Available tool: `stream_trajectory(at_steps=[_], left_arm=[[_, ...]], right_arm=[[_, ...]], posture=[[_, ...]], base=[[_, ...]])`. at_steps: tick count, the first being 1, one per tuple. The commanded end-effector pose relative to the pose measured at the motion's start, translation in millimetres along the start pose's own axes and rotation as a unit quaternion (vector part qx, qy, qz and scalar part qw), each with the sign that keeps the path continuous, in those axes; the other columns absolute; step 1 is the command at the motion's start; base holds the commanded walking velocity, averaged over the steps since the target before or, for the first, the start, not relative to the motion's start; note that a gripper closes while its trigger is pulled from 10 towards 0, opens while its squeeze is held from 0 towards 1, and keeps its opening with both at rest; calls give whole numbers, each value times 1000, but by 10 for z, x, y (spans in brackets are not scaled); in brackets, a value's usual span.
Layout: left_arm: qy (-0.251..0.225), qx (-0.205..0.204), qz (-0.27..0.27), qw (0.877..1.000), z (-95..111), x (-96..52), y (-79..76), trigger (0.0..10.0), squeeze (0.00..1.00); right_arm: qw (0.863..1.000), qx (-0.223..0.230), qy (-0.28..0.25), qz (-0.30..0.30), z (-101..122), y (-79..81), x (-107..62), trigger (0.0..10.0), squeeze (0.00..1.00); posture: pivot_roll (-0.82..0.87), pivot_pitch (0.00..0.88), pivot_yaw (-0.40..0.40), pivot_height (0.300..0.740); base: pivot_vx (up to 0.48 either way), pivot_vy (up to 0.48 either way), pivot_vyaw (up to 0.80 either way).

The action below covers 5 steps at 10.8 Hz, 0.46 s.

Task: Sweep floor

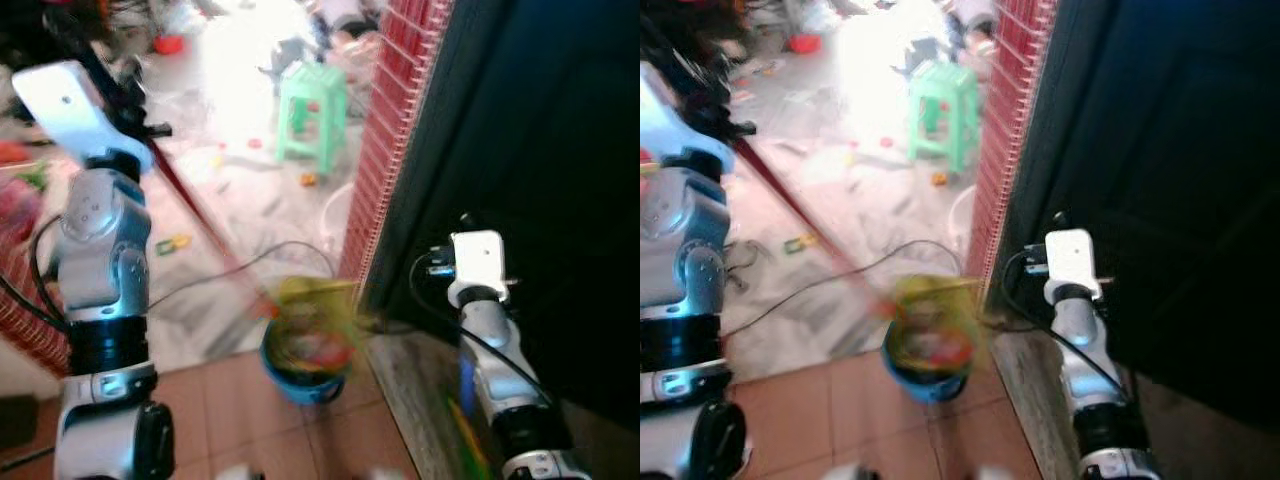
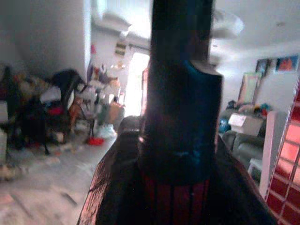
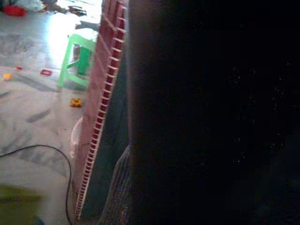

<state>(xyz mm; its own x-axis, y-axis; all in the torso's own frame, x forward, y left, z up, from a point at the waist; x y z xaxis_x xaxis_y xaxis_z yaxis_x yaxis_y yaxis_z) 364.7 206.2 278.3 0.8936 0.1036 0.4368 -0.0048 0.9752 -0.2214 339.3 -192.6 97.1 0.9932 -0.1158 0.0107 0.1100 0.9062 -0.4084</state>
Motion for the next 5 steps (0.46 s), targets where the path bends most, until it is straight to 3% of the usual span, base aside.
stream_trajectory(at_steps=[1,5], left_arm=[[-52,0,-36,998,224,41,-201,10000,0],[-69,50,-83,993,102,-72,-441,10000,0]], right_arm=[[1000,-14,4,-14,-30,-120,0,10000,0],[1000,-15,3,-17,-24,-135,4,10000,0]], posture=[[-122,0,-2,740],[-130,0,1,740]], base=[[0,0,0],[0,0,0]])
Point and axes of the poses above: a point about 5 cm out from each wrist's last joint towards the gripper, its own x axis pointing out of the wrist towards the gripper, its own z axis along the axis of the wrist's last joint, y = z × x, the point moved 3 cm from there along x, pointing out of the wrist towards the gripper, and after that the axes turned 7 degrees about -x, right-handed, at the moved point
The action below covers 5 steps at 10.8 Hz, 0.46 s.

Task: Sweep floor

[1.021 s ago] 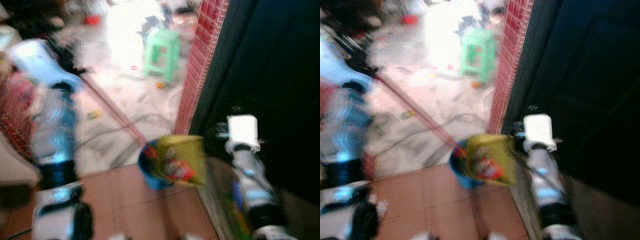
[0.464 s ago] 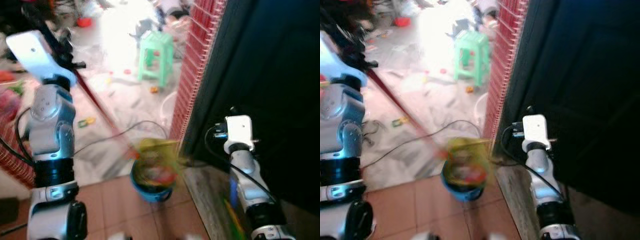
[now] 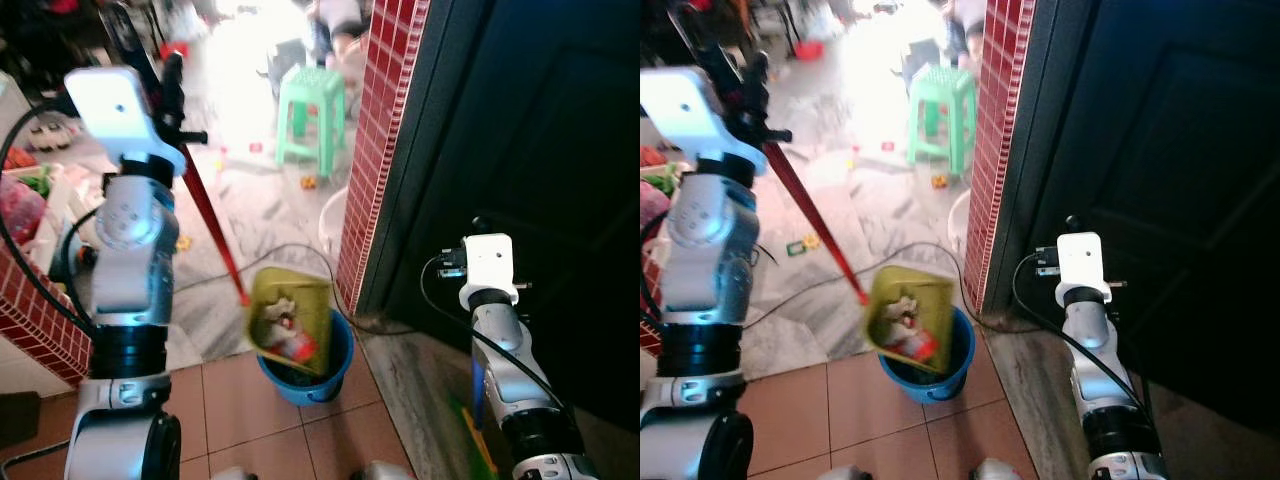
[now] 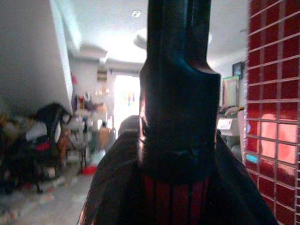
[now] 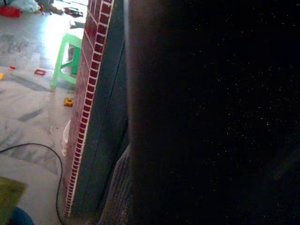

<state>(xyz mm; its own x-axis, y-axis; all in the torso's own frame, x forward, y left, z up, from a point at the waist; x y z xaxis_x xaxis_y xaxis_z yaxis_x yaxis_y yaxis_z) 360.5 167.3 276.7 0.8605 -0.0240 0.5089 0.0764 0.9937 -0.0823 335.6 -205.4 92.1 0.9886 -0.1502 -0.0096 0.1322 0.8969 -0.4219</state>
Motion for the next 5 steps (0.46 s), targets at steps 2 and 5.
stream_trajectory(at_steps=[2,5], left_arm=[[-43,19,-47,998,123,-37,-245,10000,0],[-55,31,-163,985,17,-356,-826,10000,0]], right_arm=[[1000,-7,-14,-6,74,-36,22,10000,0],[1000,-4,-12,-3,66,5,24,10000,0]], posture=[[-130,0,1,740],[-114,0,-8,740]], base=[[0,0,0],[0,0,0]])
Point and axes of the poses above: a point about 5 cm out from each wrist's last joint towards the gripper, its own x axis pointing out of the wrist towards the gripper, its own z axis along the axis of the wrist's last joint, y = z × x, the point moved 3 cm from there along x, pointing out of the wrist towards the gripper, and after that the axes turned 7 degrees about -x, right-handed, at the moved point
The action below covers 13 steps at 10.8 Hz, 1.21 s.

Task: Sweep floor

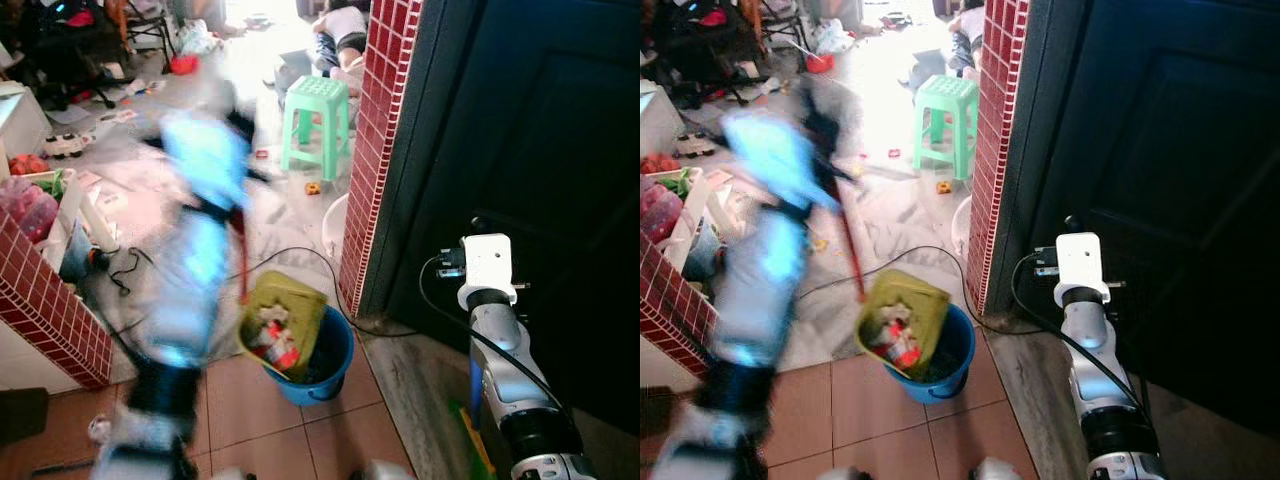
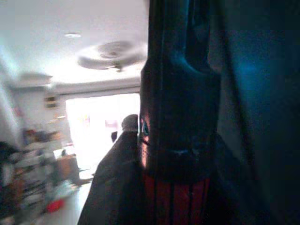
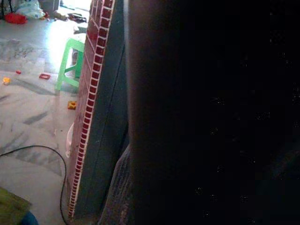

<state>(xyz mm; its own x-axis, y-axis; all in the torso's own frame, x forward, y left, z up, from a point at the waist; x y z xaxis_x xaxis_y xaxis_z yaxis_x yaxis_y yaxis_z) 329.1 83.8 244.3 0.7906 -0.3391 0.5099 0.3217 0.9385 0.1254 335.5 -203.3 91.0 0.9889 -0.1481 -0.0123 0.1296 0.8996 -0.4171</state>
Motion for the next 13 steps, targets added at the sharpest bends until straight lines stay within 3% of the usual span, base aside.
stream_trajectory(at_steps=[1,2,3,5,6,7,8,11,13], left_arm=[[-44,22,-70,996,196,3,-226,10000,0],[-32,11,-158,987,139,-92,-541,10000,0],[-36,33,-222,974,132,-179,-737,10000,0],[-58,73,-239,967,220,-165,-809,10000,0],[-47,29,-192,980,238,-92,-720,10000,0],[3,-113,-71,991,147,10,-481,10000,0],[26,-123,-16,992,23,-5,-284,10000,0],[1,-43,-78,996,131,10,-337,10000,0],[-17,14,-124,992,163,6,-387,10000,0]], right_arm=[[1000,-7,-13,-3,70,-8,33,10000,0],[1000,-7,-15,-3,86,-1,58,10000,0],[1000,-7,-18,-4,111,-5,82,10000,0],[1000,-9,-17,-13,112,-48,104,10000,0],[1000,-9,-15,-14,102,-52,103,10000,0],[1000,-8,-14,-13,93,-41,99,10000,0],[1000,-7,-15,-11,101,-16,98,10000,0],[1000,-6,-15,-12,101,-28,117,10000,0],[1000,-7,-16,-16,110,-44,123,10000,0]], posture=[[-114,0,-8,740],[-105,0,-9,740],[-105,0,-9,740],[-107,0,-7,740],[-107,0,-8,740],[-107,0,-9,740],[-109,0,-8,740],[-108,0,-8,740],[-109,0,-6,740]], base=[[0,0,0],[0,0,0],[0,0,0],[0,0,0],[0,0,0],[0,0,0],[0,0,0],[0,0,0],[0,0,0]])
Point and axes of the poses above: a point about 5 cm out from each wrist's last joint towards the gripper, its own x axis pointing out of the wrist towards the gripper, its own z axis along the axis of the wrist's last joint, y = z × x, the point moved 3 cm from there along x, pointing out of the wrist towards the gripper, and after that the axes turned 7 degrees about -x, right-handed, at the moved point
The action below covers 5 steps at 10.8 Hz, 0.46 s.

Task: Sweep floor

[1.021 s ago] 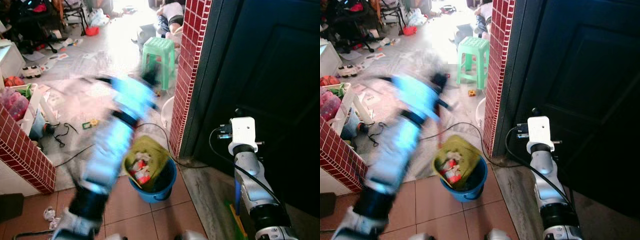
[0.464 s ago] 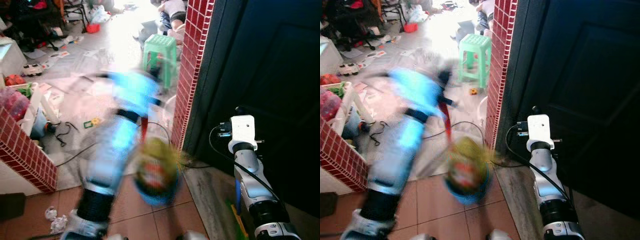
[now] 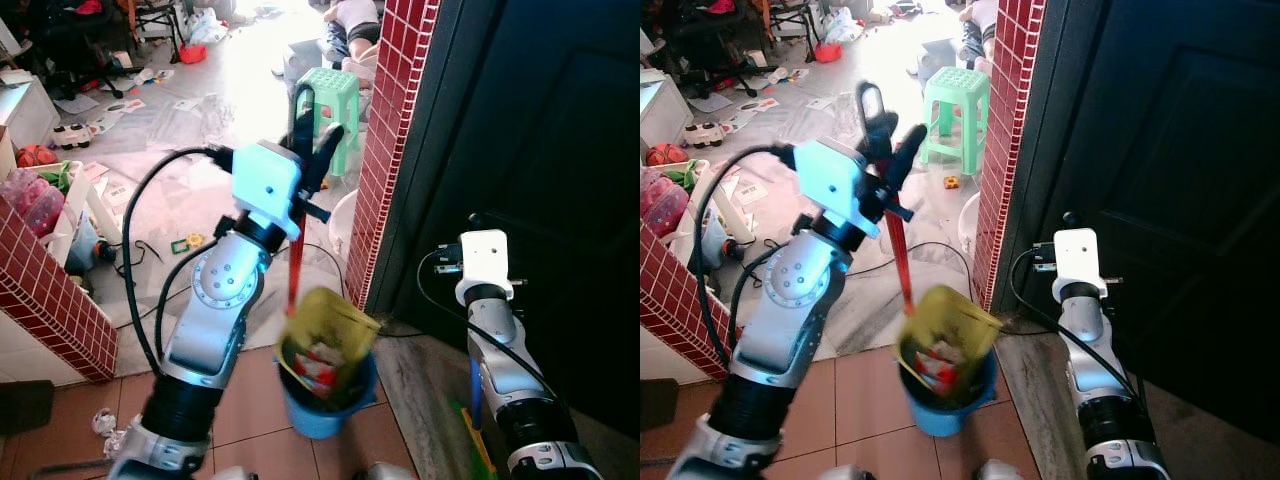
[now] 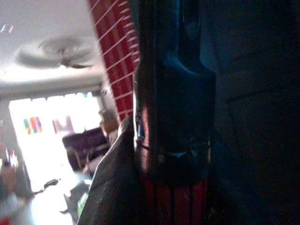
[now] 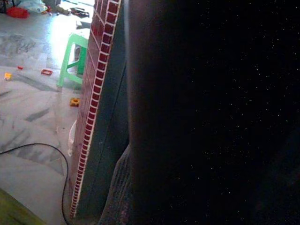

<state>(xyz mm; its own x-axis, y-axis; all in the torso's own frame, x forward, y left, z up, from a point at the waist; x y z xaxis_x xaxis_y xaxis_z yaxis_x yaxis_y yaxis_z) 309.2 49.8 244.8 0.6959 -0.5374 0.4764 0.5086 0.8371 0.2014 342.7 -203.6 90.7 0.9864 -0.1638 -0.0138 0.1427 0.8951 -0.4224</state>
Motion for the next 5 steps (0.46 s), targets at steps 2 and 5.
stream_trajectory(at_steps=[2,5], left_arm=[[-32,86,-47,995,165,57,-50,10000,0],[-59,111,-77,989,269,80,-207,10000,0]], right_arm=[[1000,-6,-18,-12,88,-73,40,10000,0],[1000,-7,-19,-10,85,-51,49,10000,0]], posture=[[-109,0,-5,740],[-107,0,-5,740]], base=[[0,0,0],[0,0,0]])
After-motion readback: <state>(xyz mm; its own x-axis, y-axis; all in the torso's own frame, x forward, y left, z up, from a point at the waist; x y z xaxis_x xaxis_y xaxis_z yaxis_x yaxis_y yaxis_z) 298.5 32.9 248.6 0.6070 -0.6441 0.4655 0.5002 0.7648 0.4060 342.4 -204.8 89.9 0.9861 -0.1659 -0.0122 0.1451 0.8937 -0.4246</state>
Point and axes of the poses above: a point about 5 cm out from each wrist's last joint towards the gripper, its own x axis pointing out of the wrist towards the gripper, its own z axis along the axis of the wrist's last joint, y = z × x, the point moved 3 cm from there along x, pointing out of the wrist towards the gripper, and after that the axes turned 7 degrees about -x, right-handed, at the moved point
